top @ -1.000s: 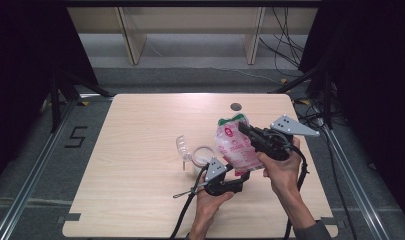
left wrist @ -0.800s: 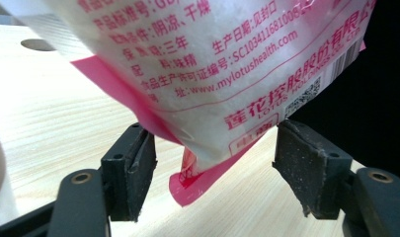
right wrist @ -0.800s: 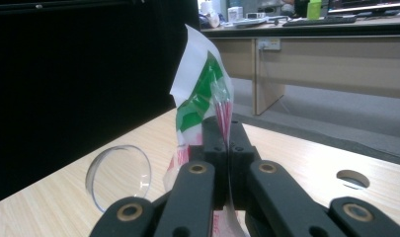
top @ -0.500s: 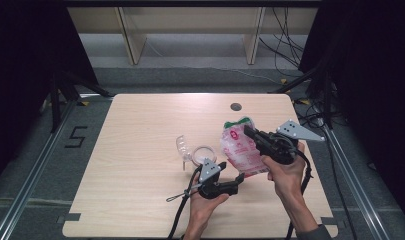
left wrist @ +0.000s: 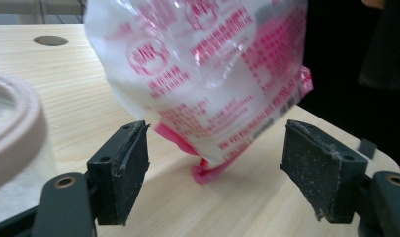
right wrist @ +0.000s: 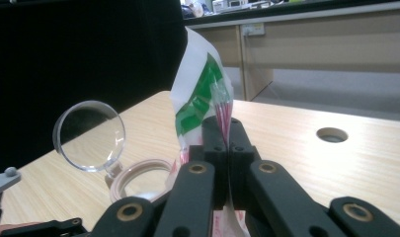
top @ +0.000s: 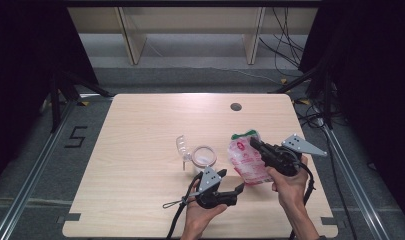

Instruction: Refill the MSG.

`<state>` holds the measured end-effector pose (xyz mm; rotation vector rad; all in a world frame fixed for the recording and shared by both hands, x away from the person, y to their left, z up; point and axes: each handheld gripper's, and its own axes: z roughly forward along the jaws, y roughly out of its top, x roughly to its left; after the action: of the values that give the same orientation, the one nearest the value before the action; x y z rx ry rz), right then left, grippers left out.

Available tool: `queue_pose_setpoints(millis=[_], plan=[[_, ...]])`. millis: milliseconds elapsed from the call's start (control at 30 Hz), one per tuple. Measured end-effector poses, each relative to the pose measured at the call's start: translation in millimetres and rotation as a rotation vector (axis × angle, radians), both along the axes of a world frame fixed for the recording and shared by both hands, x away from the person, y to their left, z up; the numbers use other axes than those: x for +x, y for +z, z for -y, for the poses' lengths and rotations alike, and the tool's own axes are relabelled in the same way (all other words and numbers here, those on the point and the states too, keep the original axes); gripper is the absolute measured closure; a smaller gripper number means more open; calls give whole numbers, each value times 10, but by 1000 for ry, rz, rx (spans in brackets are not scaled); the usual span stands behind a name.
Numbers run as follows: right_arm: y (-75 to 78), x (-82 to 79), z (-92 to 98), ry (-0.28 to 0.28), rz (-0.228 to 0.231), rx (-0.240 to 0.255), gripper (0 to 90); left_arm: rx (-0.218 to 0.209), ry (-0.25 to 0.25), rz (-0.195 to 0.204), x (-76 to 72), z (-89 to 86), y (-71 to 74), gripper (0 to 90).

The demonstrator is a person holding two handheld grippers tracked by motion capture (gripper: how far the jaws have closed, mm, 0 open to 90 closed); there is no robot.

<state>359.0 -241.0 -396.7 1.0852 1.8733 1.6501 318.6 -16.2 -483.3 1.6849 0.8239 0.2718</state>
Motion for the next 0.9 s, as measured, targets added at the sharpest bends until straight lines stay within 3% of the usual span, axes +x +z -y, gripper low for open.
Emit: queue_pose_setpoints(millis=[67,167,300,533,667,767,867,900], plan=[[-10,-34,40,-9,-1,-12,900,-2,-9,3,-11,0,3,255],[-27,-98,105,-17,-19,23,900,11,-13,14,-23,-17,14,254],[-53,-145,232,-25,-15,22,900,13,3,18,-18,-71,36,242],[-116,-191,413,-54,-21,38,900,65,11,32,19,-125,124,233],[-151,-216,501,-86,-35,43,900,97,-18,37,27,-100,155,230],[-177,-220,561,-104,-52,52,900,93,-62,18,60,-53,168,229],[-215,-194,620,-116,-35,57,900,122,-65,33,63,6,206,230],[-215,-200,639,-118,-47,36,900,128,-76,33,64,19,214,230]])
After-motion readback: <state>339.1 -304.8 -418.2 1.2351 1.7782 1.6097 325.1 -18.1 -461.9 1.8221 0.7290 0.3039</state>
